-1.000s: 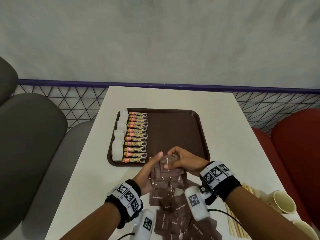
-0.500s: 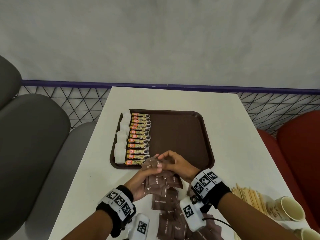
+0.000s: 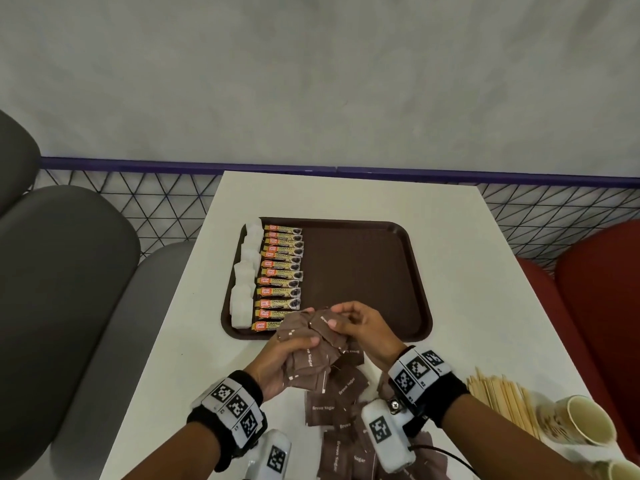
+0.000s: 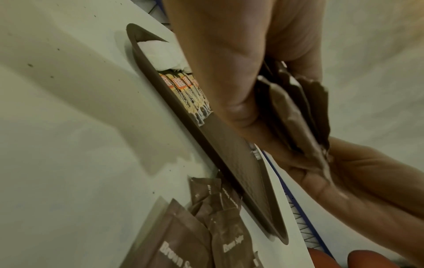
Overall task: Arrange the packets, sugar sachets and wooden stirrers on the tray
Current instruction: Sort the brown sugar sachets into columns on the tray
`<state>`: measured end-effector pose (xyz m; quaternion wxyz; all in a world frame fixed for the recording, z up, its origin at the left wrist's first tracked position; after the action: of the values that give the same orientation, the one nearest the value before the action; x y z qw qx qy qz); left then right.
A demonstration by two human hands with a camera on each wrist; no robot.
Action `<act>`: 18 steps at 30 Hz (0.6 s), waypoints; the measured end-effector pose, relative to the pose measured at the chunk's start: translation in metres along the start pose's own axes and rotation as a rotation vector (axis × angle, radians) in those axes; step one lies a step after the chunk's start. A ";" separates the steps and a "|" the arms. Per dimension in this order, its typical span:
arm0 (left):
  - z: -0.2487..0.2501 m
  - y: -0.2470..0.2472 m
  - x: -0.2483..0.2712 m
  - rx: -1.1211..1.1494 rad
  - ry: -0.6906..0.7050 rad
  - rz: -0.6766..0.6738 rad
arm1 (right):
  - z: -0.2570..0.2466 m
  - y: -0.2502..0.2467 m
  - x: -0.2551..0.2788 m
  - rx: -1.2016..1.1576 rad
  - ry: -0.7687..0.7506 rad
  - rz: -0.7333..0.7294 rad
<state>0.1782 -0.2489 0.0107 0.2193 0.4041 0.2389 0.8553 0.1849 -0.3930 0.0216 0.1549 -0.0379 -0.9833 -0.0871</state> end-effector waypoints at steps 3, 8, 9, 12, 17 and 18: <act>0.001 -0.005 0.001 0.005 0.014 0.026 | 0.000 -0.002 0.001 0.039 -0.020 -0.020; -0.001 -0.002 0.003 -0.034 0.031 0.041 | -0.006 0.005 0.002 0.224 -0.112 -0.034; -0.001 -0.002 0.004 -0.047 0.032 0.049 | -0.007 0.006 0.002 0.254 -0.119 -0.034; -0.001 -0.003 0.004 -0.068 0.042 0.081 | -0.008 0.006 0.000 0.250 -0.114 0.004; 0.004 -0.008 0.003 -0.085 0.084 0.162 | -0.011 0.015 -0.004 0.145 -0.117 0.061; 0.005 -0.009 0.003 -0.085 0.093 0.177 | -0.012 0.015 -0.005 0.115 -0.115 0.083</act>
<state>0.1823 -0.2386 0.0102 0.1487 0.3737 0.1759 0.8985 0.1952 -0.3805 0.0337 0.1035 -0.0746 -0.9916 -0.0217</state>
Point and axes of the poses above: each hand's wrist, its own x-axis away from the middle knuckle, its own y-axis out of the palm, z = x × y, the point moved 6 cm from there along -x, towards the middle knuckle, and after that the axes turned 5 degrees about -y, right-handed, at the moved point
